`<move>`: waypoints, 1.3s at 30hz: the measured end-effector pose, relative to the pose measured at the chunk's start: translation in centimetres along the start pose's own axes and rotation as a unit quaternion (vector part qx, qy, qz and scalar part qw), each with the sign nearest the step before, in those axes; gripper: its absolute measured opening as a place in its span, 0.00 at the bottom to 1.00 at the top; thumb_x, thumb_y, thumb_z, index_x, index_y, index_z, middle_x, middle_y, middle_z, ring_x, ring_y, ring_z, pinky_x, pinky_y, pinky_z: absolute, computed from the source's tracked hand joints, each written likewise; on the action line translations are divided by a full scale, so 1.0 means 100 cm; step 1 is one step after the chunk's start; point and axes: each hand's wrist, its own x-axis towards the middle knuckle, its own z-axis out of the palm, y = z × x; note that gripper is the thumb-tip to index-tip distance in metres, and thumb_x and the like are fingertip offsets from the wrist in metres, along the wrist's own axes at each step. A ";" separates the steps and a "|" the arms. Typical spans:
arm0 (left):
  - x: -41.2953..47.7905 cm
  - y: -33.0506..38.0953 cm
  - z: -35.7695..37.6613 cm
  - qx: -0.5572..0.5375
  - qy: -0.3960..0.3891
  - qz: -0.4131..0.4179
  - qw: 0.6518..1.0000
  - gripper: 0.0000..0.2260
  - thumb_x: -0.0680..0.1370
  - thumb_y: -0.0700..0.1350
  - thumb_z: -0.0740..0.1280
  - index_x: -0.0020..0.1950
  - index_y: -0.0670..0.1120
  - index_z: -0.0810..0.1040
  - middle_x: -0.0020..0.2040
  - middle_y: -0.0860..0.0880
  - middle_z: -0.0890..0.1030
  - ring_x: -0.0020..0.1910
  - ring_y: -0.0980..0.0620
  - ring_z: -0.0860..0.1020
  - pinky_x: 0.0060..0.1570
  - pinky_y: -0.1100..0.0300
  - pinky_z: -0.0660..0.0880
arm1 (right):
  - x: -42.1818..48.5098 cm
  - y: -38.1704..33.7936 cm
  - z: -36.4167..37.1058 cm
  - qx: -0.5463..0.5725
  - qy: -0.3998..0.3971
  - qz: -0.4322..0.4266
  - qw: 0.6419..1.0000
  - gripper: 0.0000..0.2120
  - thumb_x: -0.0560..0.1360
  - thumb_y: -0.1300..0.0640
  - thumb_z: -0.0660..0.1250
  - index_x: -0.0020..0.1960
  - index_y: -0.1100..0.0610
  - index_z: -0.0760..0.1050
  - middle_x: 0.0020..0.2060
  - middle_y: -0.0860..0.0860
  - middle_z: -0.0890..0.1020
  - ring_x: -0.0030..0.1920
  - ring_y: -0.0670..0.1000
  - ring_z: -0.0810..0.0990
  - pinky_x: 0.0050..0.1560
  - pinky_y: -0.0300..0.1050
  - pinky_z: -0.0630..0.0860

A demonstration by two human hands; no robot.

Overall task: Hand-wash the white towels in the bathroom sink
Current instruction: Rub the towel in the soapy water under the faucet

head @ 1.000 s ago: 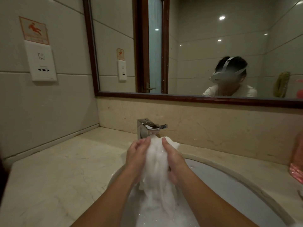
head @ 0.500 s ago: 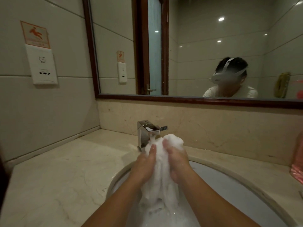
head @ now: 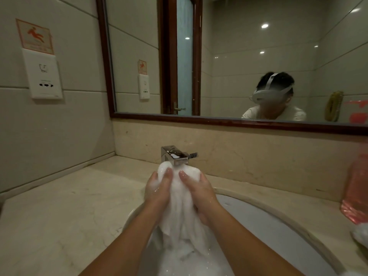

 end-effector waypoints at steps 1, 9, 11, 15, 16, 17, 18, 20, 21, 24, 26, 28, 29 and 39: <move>-0.001 0.002 -0.001 0.002 0.005 -0.011 1.000 0.13 0.82 0.62 0.65 0.56 0.54 0.80 0.47 0.56 0.84 0.48 0.53 0.82 0.46 0.56 0.77 | 0.000 0.000 0.002 0.007 -0.007 0.004 1.000 0.25 0.71 0.38 0.80 0.63 0.47 0.80 0.54 0.51 0.88 0.52 0.55 0.89 0.57 0.61 0.85; -0.006 0.000 0.003 0.027 -0.056 -0.135 0.989 0.34 0.71 0.78 0.63 0.57 0.50 0.85 0.52 0.47 0.86 0.52 0.46 0.84 0.56 0.51 0.81 | -0.001 -0.003 0.007 -0.009 0.075 0.044 0.996 0.13 0.86 0.47 0.63 0.50 0.51 0.83 0.45 0.52 0.87 0.48 0.55 0.86 0.57 0.57 0.84; -0.007 0.002 0.003 0.028 -0.059 -0.085 0.994 0.23 0.79 0.68 0.65 0.56 0.50 0.85 0.49 0.49 0.87 0.48 0.49 0.85 0.48 0.56 0.81 | 0.003 -0.006 0.001 -0.009 0.108 0.044 0.993 0.15 0.85 0.49 0.62 0.45 0.52 0.80 0.42 0.52 0.85 0.46 0.57 0.85 0.57 0.60 0.84; -0.010 0.003 0.008 -0.035 -0.111 -0.097 0.988 0.27 0.76 0.72 0.66 0.57 0.51 0.85 0.47 0.49 0.89 0.47 0.47 0.88 0.53 0.48 0.84 | 0.003 -0.003 -0.004 0.009 0.083 0.036 0.996 0.17 0.81 0.38 0.67 0.58 0.52 0.80 0.49 0.55 0.88 0.49 0.58 0.88 0.55 0.59 0.85; -0.005 -0.003 0.010 -0.042 -0.105 -0.120 0.986 0.34 0.72 0.78 0.63 0.57 0.51 0.86 0.48 0.48 0.89 0.48 0.46 0.88 0.55 0.46 0.84 | 0.002 0.000 -0.004 0.012 0.060 0.030 0.998 0.18 0.79 0.39 0.72 0.59 0.52 0.80 0.49 0.54 0.88 0.49 0.57 0.89 0.54 0.57 0.86; 0.000 -0.008 0.012 -0.048 -0.097 -0.139 0.984 0.40 0.67 0.83 0.60 0.57 0.51 0.86 0.49 0.46 0.89 0.50 0.44 0.87 0.57 0.44 0.83 | 0.001 0.002 -0.004 0.013 0.037 0.022 0.999 0.19 0.77 0.41 0.76 0.60 0.52 0.79 0.50 0.54 0.88 0.50 0.55 0.89 0.55 0.56 0.86; 0.003 -0.011 0.013 -0.049 -0.082 -0.151 0.984 0.42 0.67 0.84 0.57 0.56 0.51 0.87 0.49 0.45 0.88 0.51 0.43 0.87 0.58 0.44 0.82 | 0.000 0.003 -0.006 0.004 0.021 0.014 1.000 0.19 0.76 0.44 0.78 0.61 0.51 0.79 0.51 0.53 0.88 0.51 0.55 0.89 0.55 0.56 0.86; 0.005 -0.012 0.013 -0.046 -0.060 -0.136 0.988 0.33 0.78 0.74 0.58 0.55 0.49 0.87 0.48 0.44 0.88 0.51 0.43 0.86 0.58 0.43 0.82 | -0.001 0.005 -0.007 -0.028 0.009 -0.003 1.000 0.16 0.76 0.49 0.78 0.60 0.50 0.78 0.52 0.53 0.87 0.51 0.55 0.88 0.55 0.56 0.85; 0.002 -0.007 0.012 -0.038 -0.056 -0.118 0.991 0.27 0.80 0.68 0.60 0.54 0.48 0.87 0.48 0.45 0.88 0.50 0.43 0.86 0.58 0.44 0.82 | 0.002 0.007 -0.008 -0.035 0.018 -0.009 0.999 0.13 0.77 0.52 0.78 0.59 0.50 0.79 0.51 0.53 0.87 0.51 0.55 0.87 0.54 0.57 0.86; -0.002 0.004 0.005 -0.035 -0.025 -0.054 0.998 0.16 0.84 0.56 0.64 0.49 0.49 0.87 0.45 0.49 0.88 0.48 0.48 0.85 0.54 0.50 0.81 | 0.015 0.010 -0.010 -0.016 0.088 -0.026 0.996 0.09 0.78 0.55 0.76 0.56 0.50 0.80 0.49 0.52 0.86 0.48 0.54 0.86 0.49 0.53 0.85; -0.002 0.008 0.002 -0.030 -0.014 -0.053 0.998 0.15 0.83 0.54 0.65 0.46 0.48 0.87 0.40 0.50 0.86 0.42 0.50 0.83 0.43 0.56 0.77 | 0.022 0.011 -0.011 0.056 0.145 -0.018 0.988 0.16 0.75 0.52 0.79 0.60 0.50 0.79 0.52 0.53 0.86 0.51 0.55 0.86 0.54 0.55 0.84; 0.000 0.001 0.003 0.009 -0.044 -0.096 0.994 0.24 0.80 0.65 0.64 0.46 0.47 0.87 0.39 0.49 0.86 0.41 0.48 0.82 0.41 0.56 0.75 | 0.027 0.012 -0.016 0.133 0.159 -0.007 0.978 0.17 0.75 0.53 0.80 0.61 0.52 0.80 0.55 0.55 0.86 0.55 0.59 0.86 0.60 0.63 0.83; 0.000 -0.006 0.006 0.026 -0.083 -0.117 0.989 0.31 0.75 0.75 0.62 0.49 0.49 0.88 0.43 0.49 0.87 0.45 0.47 0.84 0.48 0.55 0.78 | 0.029 0.013 -0.019 0.157 0.153 -0.003 0.976 0.16 0.76 0.56 0.79 0.61 0.54 0.80 0.55 0.57 0.86 0.56 0.60 0.86 0.62 0.65 0.82; -0.009 0.005 0.010 0.155 -0.014 0.013 0.988 0.22 0.85 0.63 0.58 0.59 0.46 0.79 0.53 0.50 0.79 0.59 0.42 0.79 0.52 0.55 0.71 | 0.015 0.006 -0.015 0.027 0.053 -0.006 0.998 0.27 0.66 0.45 0.83 0.58 0.58 0.82 0.48 0.59 0.88 0.50 0.62 0.89 0.55 0.60 0.86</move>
